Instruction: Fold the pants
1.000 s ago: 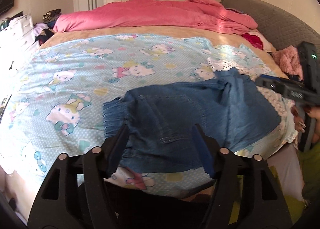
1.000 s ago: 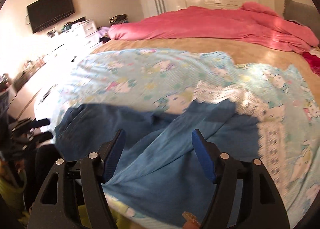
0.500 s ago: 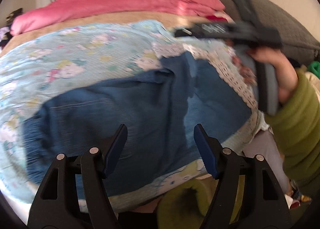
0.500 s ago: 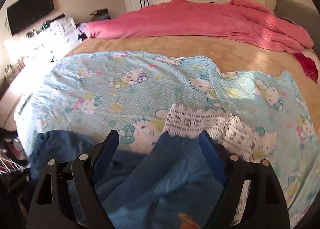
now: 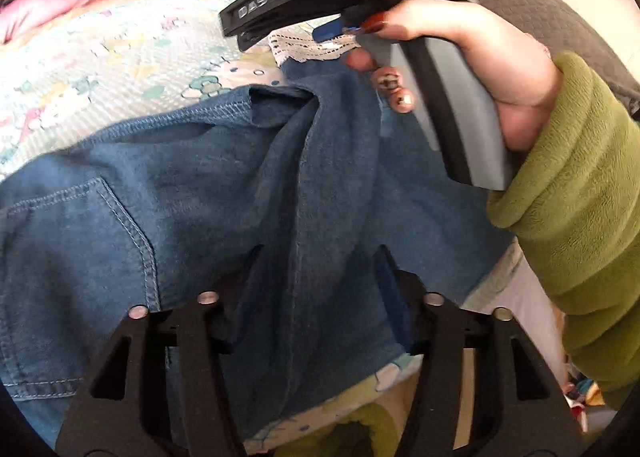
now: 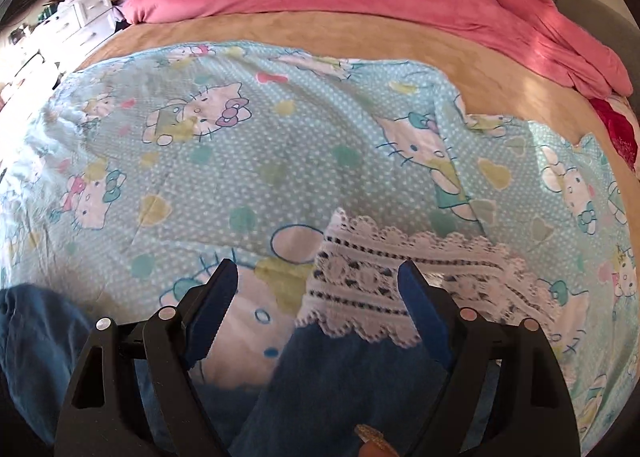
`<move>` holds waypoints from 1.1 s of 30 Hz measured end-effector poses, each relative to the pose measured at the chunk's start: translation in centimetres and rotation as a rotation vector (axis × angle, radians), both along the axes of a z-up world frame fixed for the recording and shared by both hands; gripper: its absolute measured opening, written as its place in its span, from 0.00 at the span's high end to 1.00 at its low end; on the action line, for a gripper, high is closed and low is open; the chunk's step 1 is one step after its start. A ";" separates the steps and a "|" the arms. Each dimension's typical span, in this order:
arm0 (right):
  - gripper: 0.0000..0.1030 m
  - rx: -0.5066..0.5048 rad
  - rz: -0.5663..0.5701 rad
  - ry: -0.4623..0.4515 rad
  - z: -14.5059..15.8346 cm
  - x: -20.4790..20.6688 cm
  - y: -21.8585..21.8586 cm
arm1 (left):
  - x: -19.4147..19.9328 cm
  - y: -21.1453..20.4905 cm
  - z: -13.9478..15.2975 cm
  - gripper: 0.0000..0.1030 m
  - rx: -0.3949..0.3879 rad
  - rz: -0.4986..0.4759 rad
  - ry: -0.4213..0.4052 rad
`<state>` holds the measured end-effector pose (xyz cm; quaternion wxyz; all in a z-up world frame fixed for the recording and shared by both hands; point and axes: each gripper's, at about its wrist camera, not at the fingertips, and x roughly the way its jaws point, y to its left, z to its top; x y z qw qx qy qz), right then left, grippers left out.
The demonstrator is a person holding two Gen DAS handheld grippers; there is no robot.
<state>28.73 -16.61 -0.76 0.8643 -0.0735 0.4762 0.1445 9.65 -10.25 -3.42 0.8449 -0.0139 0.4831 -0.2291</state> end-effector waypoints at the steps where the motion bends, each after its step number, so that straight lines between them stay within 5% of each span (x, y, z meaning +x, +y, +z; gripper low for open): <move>1: 0.21 -0.003 -0.002 0.000 -0.2 0.3 0.1 | 0.0 0.0 0.0 0.68 0.007 0.004 -0.007; 4: 0.23 -0.045 -0.037 -0.002 -1.1 1.3 0.2 | 0.2 0.5 -0.1 0.73 -0.006 0.014 -0.003; 6: 0.54 -0.053 -0.059 -0.007 -1.6 1.9 -0.4 | 0.2 0.8 -0.1 0.73 -0.023 0.014 -0.001; 9: 0.86 0.009 -0.079 -0.030 -1.0 1.8 -2.3 | -0.2 1.1 -0.1 0.73 -0.034 0.012 -0.004; 16: 0.89 0.194 -0.139 -0.086 3.3 -1.7 -9.3 | -0.8 1.6 0.0 0.73 -0.044 0.011 -0.010; 19: 0.89 0.234 -0.158 -0.110 4.8 -3.6 -11.8 | -1.1 2.2 0.0 0.63 -0.065 0.020 -0.005; 23: 0.89 0.264 -0.188 -0.136 6.2 -6.8 -15.3 | -1.5 2.1 0.4 0.63 -0.037 0.025 -0.028; 25: 0.89 0.277 -0.203 -0.143 6.6 -8.4 -16.6 | -1.6 1.9 0.5 0.69 -0.019 0.021 -0.035; 28: 0.89 0.301 -0.220 -0.142 6.7 -11.1 -18.3 | -1.2 1.7 0.2 0.95 -0.001 0.010 -0.043; 33: 0.89 0.330 -0.256 -0.118 6.2 -15.2 -21.2 | -1.8 2.0 1.5 0.99 0.025 0.000 -0.100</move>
